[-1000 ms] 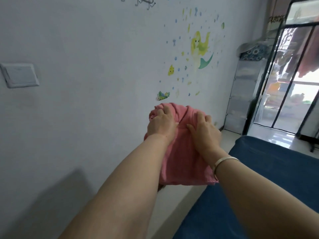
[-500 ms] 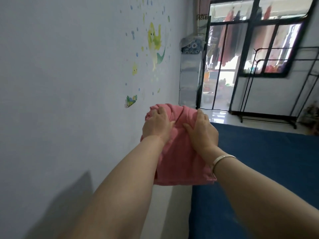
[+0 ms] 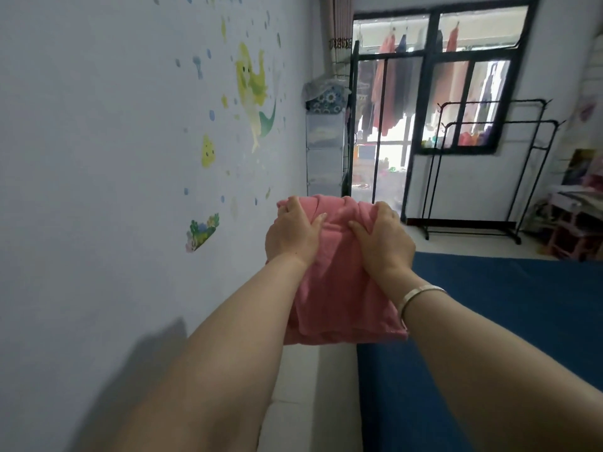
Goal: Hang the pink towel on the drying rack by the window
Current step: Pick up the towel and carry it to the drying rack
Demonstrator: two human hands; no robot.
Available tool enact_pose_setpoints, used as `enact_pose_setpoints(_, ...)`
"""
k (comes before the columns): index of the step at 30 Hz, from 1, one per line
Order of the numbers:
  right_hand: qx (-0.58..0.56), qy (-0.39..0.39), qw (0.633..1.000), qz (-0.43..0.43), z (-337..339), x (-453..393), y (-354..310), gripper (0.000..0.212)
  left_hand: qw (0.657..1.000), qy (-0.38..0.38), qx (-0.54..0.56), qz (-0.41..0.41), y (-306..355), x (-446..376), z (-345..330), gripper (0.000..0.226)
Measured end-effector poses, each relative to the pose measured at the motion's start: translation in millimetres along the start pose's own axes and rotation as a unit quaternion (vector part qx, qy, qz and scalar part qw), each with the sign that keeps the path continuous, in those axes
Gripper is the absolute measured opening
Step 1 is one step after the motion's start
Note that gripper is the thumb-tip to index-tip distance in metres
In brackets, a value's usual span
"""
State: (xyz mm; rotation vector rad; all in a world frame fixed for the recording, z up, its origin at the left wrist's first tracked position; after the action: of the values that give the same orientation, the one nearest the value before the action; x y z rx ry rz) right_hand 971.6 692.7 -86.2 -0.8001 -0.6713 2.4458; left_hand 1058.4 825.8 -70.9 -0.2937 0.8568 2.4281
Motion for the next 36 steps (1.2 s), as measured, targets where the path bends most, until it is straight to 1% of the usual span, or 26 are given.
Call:
enact_pose_setpoints(2,-0.004,0.017,1.000,-0.001,-6.3,-28.9,-0.5,0.046,1.000,0.008,0.013,-0.005,-3.9,-31.8,-7.3,0.053)
enact_pose_setpoints(5,-0.003,0.029,0.999,-0.013,-23.6,-71.9,6.9,0.045,0.999,0.001,0.037,-0.016,-9.5,-80.8,-26.4,0.054)
enact_pose_setpoints(10,-0.012,0.062,0.997,-0.034,-59.5,-152.9,25.3,0.051,0.996,0.003,0.082,-0.040,-20.5,-173.3,-64.5,0.054)
enact_pose_setpoints(13,-0.005,0.092,0.995,-0.032,-84.9,-213.1,31.7,0.050,0.992,0.013,0.113,-0.061,-31.7,-240.2,-90.7,0.053)
enact_pose_setpoints(19,-0.023,0.126,0.991,-0.041,-127.5,-322.1,43.8,0.049,0.981,0.023,0.170,-0.093,-45.2,-357.7,-127.6,0.051)
enact_pose_setpoints(24,-0.021,0.140,0.987,-0.071,-161.9,-411.8,73.9,0.054,0.974,0.006,0.197,-0.111,-47.5,-451.5,-177.6,0.050)
enact_pose_setpoints(29,-0.018,0.149,0.986,-0.069,-194.9,-507.5,110.9,0.052,0.969,-0.003,0.220,-0.110,-47.5,-550.3,-237.7,0.049)
enact_pose_setpoints(36,-0.033,0.170,0.981,-0.091,-216.6,-653.8,178.6,0.055,0.962,-0.042,0.242,-0.121,-10.0,-693.8,-323.5,0.050)
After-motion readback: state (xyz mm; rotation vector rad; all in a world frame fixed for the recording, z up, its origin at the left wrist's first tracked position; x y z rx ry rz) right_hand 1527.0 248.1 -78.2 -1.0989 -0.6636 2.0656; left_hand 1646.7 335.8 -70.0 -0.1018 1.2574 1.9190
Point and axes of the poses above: each hand's wrist, its own x-axis away from the middle knuckle, its own z-axis out of the back of the hand, y = z × x, the point moved 2 cm from there along -x, towards the middle knuckle, and after that the axes turned 14 degrees about -y, right-handed, at the moved point
